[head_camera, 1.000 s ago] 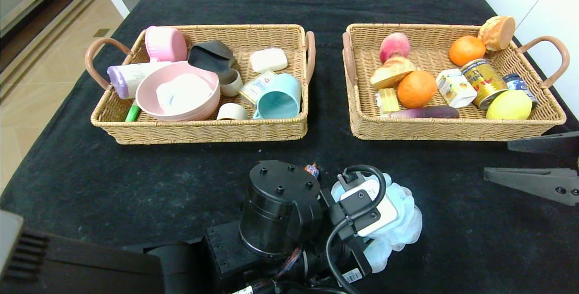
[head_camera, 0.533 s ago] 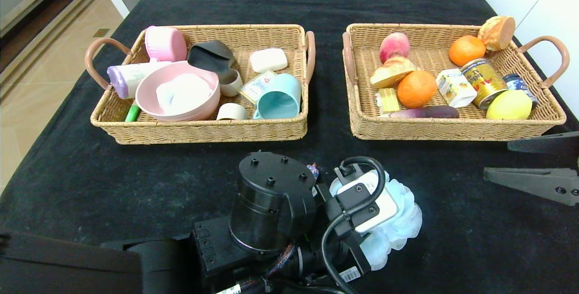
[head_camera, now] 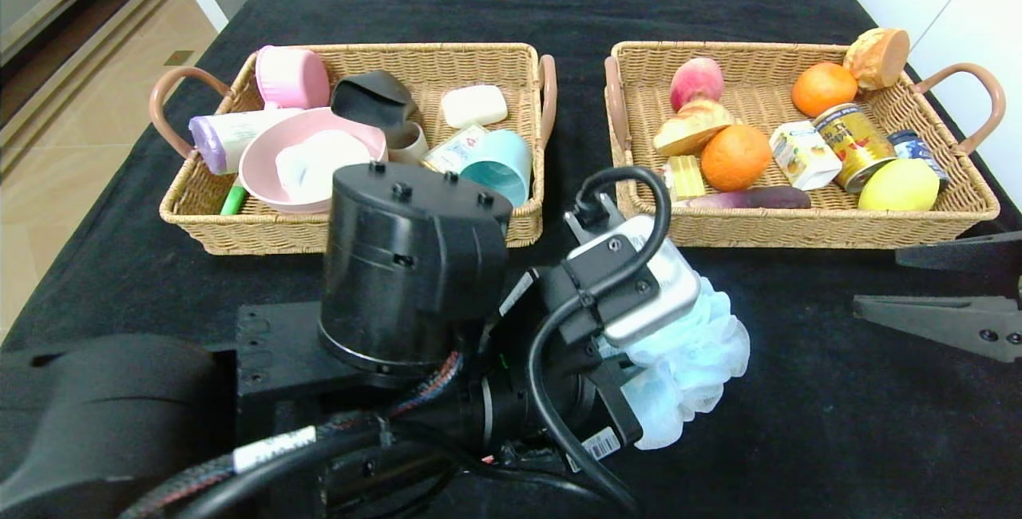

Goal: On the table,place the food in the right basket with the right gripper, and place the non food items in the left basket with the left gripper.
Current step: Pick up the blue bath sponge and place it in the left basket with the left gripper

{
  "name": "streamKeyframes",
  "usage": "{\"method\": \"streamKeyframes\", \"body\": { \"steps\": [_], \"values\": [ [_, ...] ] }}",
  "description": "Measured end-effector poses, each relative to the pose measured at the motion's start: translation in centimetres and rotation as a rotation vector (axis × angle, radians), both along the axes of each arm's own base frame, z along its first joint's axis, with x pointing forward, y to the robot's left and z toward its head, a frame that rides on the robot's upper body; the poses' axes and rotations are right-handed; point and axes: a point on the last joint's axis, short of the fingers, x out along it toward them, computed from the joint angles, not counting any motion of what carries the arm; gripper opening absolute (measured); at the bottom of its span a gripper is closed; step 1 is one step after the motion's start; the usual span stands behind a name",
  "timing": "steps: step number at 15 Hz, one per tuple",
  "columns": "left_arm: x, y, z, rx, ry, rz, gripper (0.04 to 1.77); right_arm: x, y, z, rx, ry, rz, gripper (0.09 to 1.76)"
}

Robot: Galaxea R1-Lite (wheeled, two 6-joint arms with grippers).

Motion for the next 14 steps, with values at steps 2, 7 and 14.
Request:
{"method": "streamKeyframes", "body": {
  "steps": [2, 7, 14],
  "values": [
    [-0.2, 0.7, 2.0, -0.013, -0.015, 0.024, 0.38, 0.0, 0.0, 0.0, -0.001, 0.001, 0.0, 1.7],
    [0.9, 3.8, 6.5, -0.062, -0.06, 0.128, 0.36, 0.1, 0.0, -0.1, 0.0, 0.005, 0.002, 1.7],
    [4.5, 8.6, 10.9, -0.139, -0.16, 0.324, 0.36, 0.1, 0.1, -0.2, -0.002, 0.01, 0.004, 1.7]
  ]
}}
